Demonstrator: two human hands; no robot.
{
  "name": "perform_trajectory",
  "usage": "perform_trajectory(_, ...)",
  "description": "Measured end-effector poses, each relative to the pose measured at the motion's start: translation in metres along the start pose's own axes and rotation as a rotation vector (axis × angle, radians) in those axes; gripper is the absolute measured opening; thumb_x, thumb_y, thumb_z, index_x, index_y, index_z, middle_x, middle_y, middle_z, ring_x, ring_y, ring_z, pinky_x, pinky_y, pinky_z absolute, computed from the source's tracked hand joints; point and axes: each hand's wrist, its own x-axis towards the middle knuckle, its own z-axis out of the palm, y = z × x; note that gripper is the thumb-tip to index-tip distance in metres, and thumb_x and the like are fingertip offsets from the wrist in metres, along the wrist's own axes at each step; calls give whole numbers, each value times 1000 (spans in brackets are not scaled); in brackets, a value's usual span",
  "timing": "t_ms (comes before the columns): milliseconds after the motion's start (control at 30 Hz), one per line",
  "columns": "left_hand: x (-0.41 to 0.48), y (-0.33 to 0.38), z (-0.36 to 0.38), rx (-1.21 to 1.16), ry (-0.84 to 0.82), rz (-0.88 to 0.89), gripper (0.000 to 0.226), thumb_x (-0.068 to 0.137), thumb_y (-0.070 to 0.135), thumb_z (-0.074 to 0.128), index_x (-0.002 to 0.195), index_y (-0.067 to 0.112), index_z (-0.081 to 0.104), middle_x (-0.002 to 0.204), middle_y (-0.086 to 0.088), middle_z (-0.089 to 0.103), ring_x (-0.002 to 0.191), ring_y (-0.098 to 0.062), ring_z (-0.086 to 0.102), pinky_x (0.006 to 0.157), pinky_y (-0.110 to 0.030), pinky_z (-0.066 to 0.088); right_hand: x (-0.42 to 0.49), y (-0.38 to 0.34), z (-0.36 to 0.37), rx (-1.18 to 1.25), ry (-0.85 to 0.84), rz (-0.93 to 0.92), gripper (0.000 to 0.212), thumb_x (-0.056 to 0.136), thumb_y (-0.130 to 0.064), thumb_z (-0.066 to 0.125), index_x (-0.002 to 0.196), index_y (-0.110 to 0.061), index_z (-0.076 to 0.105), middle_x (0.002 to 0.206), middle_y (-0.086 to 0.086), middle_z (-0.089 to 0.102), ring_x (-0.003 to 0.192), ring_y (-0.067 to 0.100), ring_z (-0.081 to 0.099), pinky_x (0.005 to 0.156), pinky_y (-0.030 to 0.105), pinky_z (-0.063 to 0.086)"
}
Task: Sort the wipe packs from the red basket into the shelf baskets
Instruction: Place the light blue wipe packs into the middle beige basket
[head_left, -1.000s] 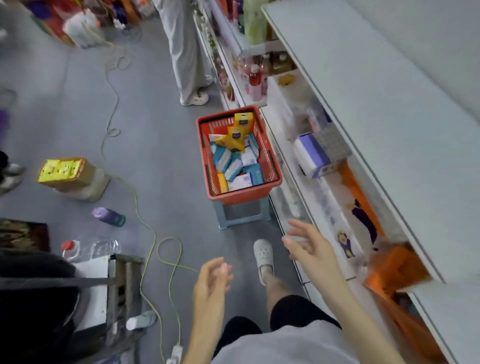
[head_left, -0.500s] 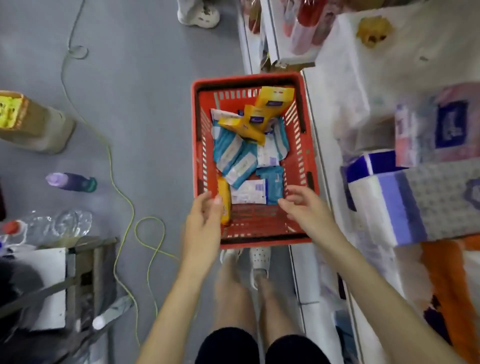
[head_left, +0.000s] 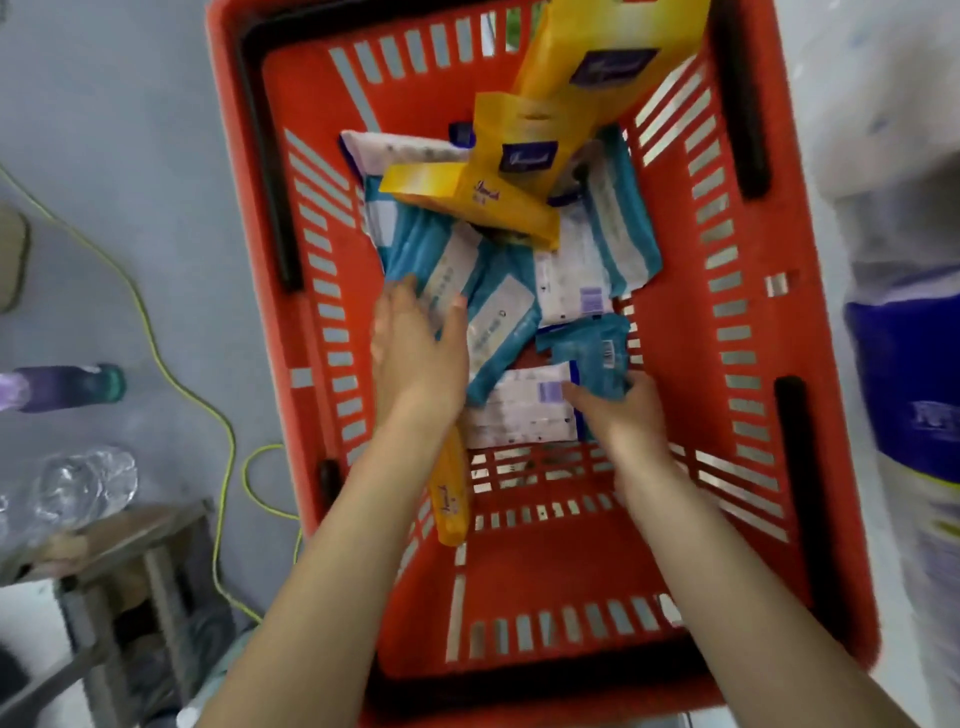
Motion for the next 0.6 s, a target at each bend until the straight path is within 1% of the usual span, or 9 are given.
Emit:
perform_trajectory(33, 9, -2, 4, 35, 14, 13, 54, 99, 33, 45, 145, 9, 33, 151, -8, 34, 138, -23, 33, 109, -23, 24, 1, 3, 4, 3, 38, 11, 74, 75, -31, 78, 137, -11, 41, 133, 10, 52, 118, 29, 54, 99, 46, 47)
perform_trajectory(100, 22, -6, 11, 75, 21, 28, 57, 98, 32, 45, 146, 5, 30, 153, -13, 30, 141, -27, 28, 114, -35, 22, -1, 9, 13, -1, 92, -22, 79, 75, -32, 78, 139, -9, 38, 136, 11, 49, 122, 30, 51, 100, 48, 46)
perform_trajectory(200, 31, -7, 19, 156, 51, 41, 59, 98, 35, 46, 146, 5, 30, 149, -13, 30, 137, -27, 28, 111, -32, 24, -4, 12, 20, 8, 135, -18, 79, 76, -33, 77, 139, -8, 36, 136, 11, 45, 123, 29, 49, 99, 49, 46)
perform_trajectory(300, 35, -2, 23, 230, 117, 55, 57, 95, 36, 51, 141, 6, 37, 136, -16, 38, 125, -32, 35, 106, -39, 29, 4, 13, 20, 141, 107, 42, 59, 76, -36, 76, 121, -8, 51, 112, 9, 63, 100, 26, 64, 88, 47, 53)
perform_trajectory(367, 38, -1, 25, 243, 148, 93, 49, 93, 35, 55, 131, 7, 44, 129, -17, 42, 120, -34, 37, 102, -41, 31, 6, 13, 20, 140, 69, 73, 55, 74, -50, 72, 110, -12, 56, 99, 4, 68, 90, 23, 67, 84, 47, 55)
perform_trajectory(433, 41, -2, 27, 240, 184, 132, 41, 91, 33, 59, 121, 9, 47, 123, -16, 45, 114, -33, 40, 96, -40, 33, 7, 17, 22, 91, 95, 62, 63, 62, -70, 62, 101, -21, 53, 100, 2, 67, 96, 24, 64, 87, 49, 51)
perform_trajectory(467, 42, 0, 28, 246, 198, 147, 38, 90, 32, 60, 118, 9, 47, 120, -16, 47, 112, -33, 41, 94, -41, 34, 7, 18, 23, 83, 113, 57, 61, 61, -72, 60, 99, -24, 50, 101, 1, 65, 99, 25, 62, 89, 50, 50)
perform_trajectory(533, 47, 2, 29, 227, 208, 146, 38, 89, 33, 62, 113, 9, 46, 118, -15, 46, 110, -32, 42, 93, -41, 36, 6, 20, 26, 81, 128, 44, 47, 70, -66, 62, 93, -28, 47, 101, 1, 63, 101, 25, 61, 91, 50, 49)
perform_trajectory(600, 54, 5, 28, 142, 181, 124, 41, 86, 31, 67, 112, 9, 43, 117, -12, 46, 109, -29, 45, 93, -40, 41, 5, 20, 28, 137, 126, 26, 40, 70, -65, 62, 84, -32, 46, 99, 1, 63, 96, 24, 62, 86, 50, 52)
